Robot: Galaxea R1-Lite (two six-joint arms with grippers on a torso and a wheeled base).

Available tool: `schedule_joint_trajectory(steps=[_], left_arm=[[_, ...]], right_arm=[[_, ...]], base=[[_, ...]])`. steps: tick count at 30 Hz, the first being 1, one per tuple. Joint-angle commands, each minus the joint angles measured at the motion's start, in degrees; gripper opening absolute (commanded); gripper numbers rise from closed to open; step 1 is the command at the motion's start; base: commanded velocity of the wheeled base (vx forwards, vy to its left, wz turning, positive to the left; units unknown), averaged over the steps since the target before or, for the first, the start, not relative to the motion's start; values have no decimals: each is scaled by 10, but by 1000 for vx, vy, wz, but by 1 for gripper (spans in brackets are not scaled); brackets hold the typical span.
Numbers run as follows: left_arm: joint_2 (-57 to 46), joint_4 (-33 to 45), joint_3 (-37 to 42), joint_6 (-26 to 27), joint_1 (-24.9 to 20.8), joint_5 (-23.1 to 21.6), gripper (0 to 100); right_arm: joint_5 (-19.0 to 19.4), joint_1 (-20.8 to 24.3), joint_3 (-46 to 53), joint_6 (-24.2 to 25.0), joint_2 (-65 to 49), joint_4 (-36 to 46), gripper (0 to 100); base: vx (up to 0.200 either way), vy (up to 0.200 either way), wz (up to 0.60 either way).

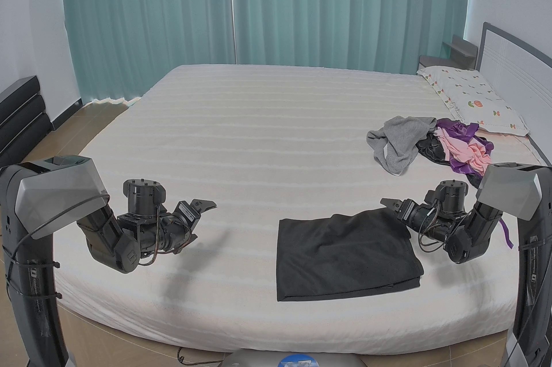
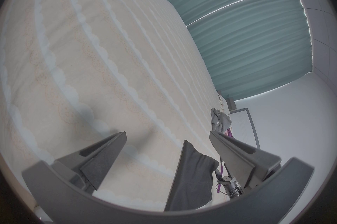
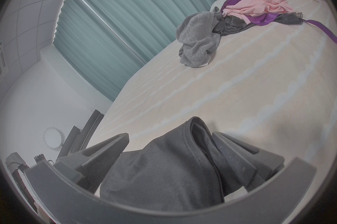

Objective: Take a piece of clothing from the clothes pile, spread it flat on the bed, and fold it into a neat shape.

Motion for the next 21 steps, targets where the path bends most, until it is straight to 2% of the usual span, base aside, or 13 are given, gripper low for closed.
schedule_joint_trajectory(steps=[1, 20, 21], left_arm=[[-3, 0, 5, -1, 1, 6, 100], [2, 0, -7, -3, 1, 9, 100], [2, 0, -8, -3, 1, 9, 100]], right_arm=[[-2, 1, 4, 0, -3, 0, 100], [1, -1, -5, -3, 10, 2, 100], [1, -3, -5, -4, 11, 2, 0]], base=[[0, 0, 0], [0, 0, 0], [0, 0, 0]])
